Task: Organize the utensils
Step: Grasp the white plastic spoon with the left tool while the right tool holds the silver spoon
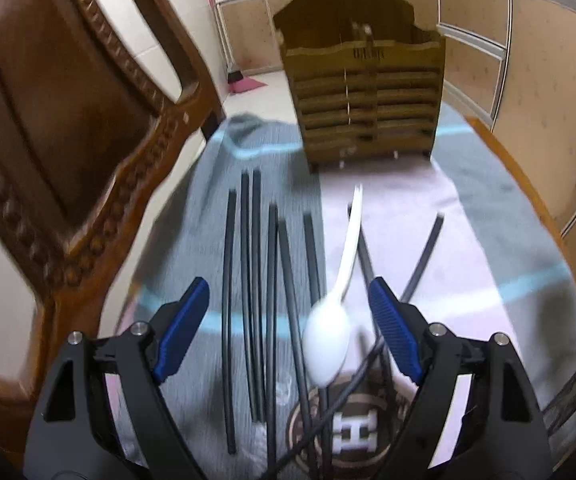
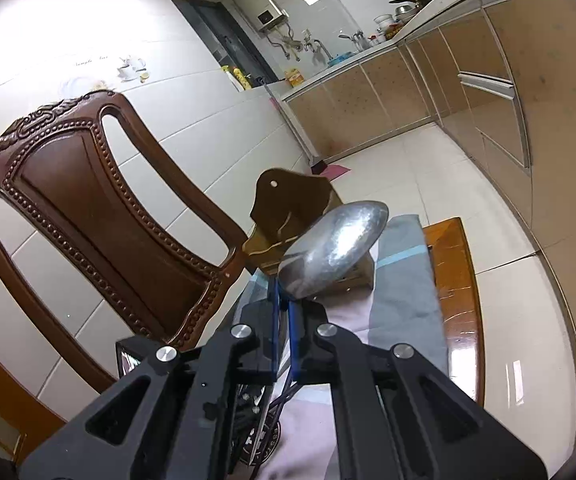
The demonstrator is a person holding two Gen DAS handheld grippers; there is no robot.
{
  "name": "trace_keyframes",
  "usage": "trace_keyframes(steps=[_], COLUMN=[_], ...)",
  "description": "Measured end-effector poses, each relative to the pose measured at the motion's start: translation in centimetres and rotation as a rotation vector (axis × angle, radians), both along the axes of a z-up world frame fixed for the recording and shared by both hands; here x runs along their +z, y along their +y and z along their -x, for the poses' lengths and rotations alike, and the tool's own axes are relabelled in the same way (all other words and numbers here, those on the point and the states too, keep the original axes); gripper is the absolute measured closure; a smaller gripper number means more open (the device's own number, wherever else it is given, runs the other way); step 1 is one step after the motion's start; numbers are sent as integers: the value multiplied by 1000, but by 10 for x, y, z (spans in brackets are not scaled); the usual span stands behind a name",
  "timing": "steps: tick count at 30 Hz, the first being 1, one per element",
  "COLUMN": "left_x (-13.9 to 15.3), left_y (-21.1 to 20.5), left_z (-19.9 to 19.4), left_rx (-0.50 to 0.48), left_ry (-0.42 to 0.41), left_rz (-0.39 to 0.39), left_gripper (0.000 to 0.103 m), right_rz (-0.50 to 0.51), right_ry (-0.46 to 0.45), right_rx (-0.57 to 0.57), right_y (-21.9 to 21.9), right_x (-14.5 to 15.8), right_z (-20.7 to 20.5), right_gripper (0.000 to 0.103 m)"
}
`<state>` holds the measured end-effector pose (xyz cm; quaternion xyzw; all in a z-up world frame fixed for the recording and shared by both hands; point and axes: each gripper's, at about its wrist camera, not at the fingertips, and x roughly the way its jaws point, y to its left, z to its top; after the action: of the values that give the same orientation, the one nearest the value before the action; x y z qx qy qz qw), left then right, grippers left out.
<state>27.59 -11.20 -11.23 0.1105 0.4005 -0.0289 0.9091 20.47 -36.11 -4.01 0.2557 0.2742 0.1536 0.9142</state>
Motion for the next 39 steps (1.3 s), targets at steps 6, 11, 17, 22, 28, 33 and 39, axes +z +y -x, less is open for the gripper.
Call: trace_keyframes(steps=[6, 11, 17, 22, 28, 33, 39], left_x=[-4, -16, -26, -37, -38, -20, 27], left_y=[-24, -35, -45, -49, -48, -43, -23], left_z=[-44, -77, -99, -111, -118, -115, -92], left_rx=[-64, -91, -116, -113, -124, -142, -149], left_ry=[39, 98, 131, 165, 175, 124, 33], left_rz=[-72, -64, -59, -65, -14, 30, 119], left_gripper=[24, 33, 36, 51, 92, 103, 103], right_rz=[-4, -22, -22, -25, -24, -23, -25], right_ry=[12, 13, 19, 21, 25, 21, 10], right_rx=[-6, -9, 4, 3, 7, 14, 8], right_y=[-6, -9, -5, -6, -4, -2, -3], right_x=[-5, -5, -8, -9, -10, -10, -8], right_z=[-5, -9, -12, -12, -13, -14, -13], right_gripper=[98, 98, 98, 98, 98, 98, 98])
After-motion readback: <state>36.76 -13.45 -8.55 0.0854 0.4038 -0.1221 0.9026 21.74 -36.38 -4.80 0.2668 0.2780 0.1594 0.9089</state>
